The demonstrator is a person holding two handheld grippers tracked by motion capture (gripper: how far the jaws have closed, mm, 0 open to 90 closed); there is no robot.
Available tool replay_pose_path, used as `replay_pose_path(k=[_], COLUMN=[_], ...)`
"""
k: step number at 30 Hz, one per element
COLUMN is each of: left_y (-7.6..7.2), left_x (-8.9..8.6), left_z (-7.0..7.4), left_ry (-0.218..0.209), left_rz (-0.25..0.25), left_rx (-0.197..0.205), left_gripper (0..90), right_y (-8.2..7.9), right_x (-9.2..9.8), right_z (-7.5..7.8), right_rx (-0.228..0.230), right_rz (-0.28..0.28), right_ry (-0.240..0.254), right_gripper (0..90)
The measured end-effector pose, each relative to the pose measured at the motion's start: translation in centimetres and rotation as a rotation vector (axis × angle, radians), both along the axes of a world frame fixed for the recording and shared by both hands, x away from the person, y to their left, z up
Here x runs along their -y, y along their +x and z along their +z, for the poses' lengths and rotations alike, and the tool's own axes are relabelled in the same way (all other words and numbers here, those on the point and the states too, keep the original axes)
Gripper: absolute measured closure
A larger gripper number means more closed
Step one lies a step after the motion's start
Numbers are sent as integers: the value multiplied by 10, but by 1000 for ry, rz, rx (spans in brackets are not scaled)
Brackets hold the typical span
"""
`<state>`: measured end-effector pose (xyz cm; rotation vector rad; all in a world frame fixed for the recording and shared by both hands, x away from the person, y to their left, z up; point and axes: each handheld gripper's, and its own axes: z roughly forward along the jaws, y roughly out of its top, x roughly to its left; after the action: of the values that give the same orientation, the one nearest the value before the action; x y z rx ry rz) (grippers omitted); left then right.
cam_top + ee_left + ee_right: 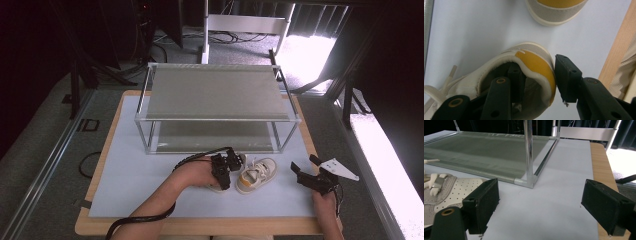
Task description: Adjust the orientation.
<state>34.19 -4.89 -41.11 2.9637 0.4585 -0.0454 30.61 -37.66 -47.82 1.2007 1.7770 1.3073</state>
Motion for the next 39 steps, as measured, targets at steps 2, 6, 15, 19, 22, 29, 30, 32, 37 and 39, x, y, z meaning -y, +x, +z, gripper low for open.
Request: replay_pose_path(k=[2, 6, 15, 19, 22, 29, 30, 32, 37, 39], left_y=[-1, -4, -12, -16, -19, -35, -35, -38, -41, -42], left_x=[-1, -5, -22, -30, -34, -54, -54, -57, -63, -63], left_z=[1, 3, 9, 12, 12, 10, 10, 8, 5, 5], left_ry=[-4, 1, -17, -32, -30, -7, -7, 8, -24, -25], left_rz=[-17, -66, -144, -158, -175, -215, -215, -217, -190, -193], left_rx=[1, -9, -44, -44, -38, -49, -49, -46, -30, -20], left_gripper=[621, 648, 682, 685, 685, 716, 715, 711, 709, 709], right_y=[0, 0, 0, 0, 0, 0, 0, 0, 0, 0], right_x=[0, 0, 0, -1, -1, -1, -1, -1, -1, -1], right_z=[0, 0, 0, 0, 0, 0, 0, 0, 0, 0], right_rx=[-1, 0, -1, -1, 0, 1, 1, 1, 0, -3], right_rz=[0, 0, 0, 0, -1, -1, -2, -2, -1, 0], right_ry=[0, -1, -5, -6, -6, -6, -7, -7, -10, -9], right_gripper=[141, 141, 141, 141, 141, 141, 141, 141, 141, 141])
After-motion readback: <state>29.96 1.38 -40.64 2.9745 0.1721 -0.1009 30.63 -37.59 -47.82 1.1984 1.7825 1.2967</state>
